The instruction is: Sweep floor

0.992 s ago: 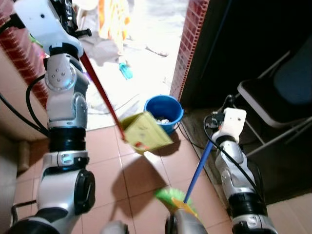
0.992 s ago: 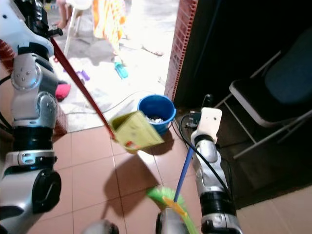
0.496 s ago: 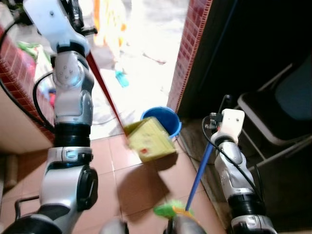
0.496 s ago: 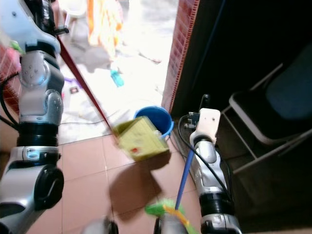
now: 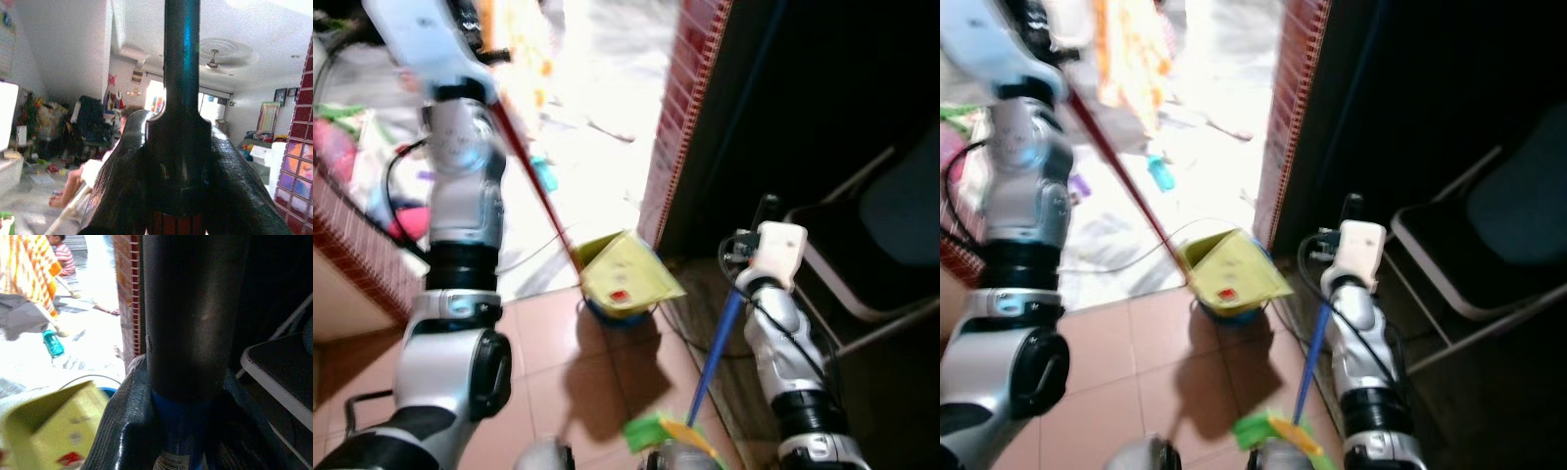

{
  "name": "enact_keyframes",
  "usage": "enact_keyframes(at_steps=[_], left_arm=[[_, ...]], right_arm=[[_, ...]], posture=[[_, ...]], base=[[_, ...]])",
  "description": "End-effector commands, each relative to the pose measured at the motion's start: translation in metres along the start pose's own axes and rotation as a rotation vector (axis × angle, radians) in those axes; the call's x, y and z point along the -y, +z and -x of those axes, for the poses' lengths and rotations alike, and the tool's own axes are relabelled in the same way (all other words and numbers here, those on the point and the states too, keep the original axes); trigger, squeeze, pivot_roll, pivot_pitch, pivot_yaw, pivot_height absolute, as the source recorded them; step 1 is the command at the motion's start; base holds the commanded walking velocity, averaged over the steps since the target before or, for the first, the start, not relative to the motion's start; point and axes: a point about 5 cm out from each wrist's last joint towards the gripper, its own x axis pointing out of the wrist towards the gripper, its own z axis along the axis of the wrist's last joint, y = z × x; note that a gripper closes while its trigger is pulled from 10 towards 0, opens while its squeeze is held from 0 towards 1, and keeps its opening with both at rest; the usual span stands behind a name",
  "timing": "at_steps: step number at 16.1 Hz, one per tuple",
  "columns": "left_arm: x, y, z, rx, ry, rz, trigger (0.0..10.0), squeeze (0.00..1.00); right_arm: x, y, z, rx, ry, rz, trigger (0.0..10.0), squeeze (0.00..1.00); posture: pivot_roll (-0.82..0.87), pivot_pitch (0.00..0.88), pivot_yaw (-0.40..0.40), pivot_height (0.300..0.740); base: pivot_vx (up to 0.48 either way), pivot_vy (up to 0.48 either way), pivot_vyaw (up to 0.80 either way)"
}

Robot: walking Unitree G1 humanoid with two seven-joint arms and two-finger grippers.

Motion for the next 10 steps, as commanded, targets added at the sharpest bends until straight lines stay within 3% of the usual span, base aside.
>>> enact_keyframes(at_steps=[1, 2, 3, 6, 10], left_arm=[[0.011, 0.024, -0.007, 0.115, -0.033, -0.005, 10.0, 0.00], [0.011, 0.023, -0.007, 0.117, -0.033, -0.003, 10.0, 0.00], [0.012, 0.023, -0.004, 0.142, -0.050, -0.013, 10.0, 0.00], [0.024, 0.010, 0.006, 0.089, -0.109, -0.009, 10.0, 0.00], [0.037, -0.002, 0.019, 0.075, -0.194, -0.073, 10.0, 0.00]], right_arm=[[0.009, 0.008, -0.002, 0.035, -0.024, -0.002, 10.0, 0.00], [0.009, 0.008, -0.002, 0.034, -0.023, -0.002, 10.0, 0.00], [0.009, 0.008, -0.002, 0.033, -0.023, -0.001, 10.0, 0.00], [0.009, 0.008, -0.002, 0.032, -0.023, -0.001, 10.0, 0.00], [0.009, 0.008, -0.002, 0.030, -0.023, -0.002, 10.0, 0.00]], posture=[[-0.11, 0.051, -0.029, 0.740], [-0.11, 0.052, -0.030, 0.740], [-0.11, 0.052, -0.030, 0.740], [-0.11, 0.055, -0.031, 0.740], [-0.11, 0.057, -0.033, 0.740]], base=[[0.480, 0.000, 0.00], [0.480, 0.000, 0.00], [0.000, 0.000, 0.00], [0.000, 0.000, 0.00], [0.000, 0.000, 0.00]])
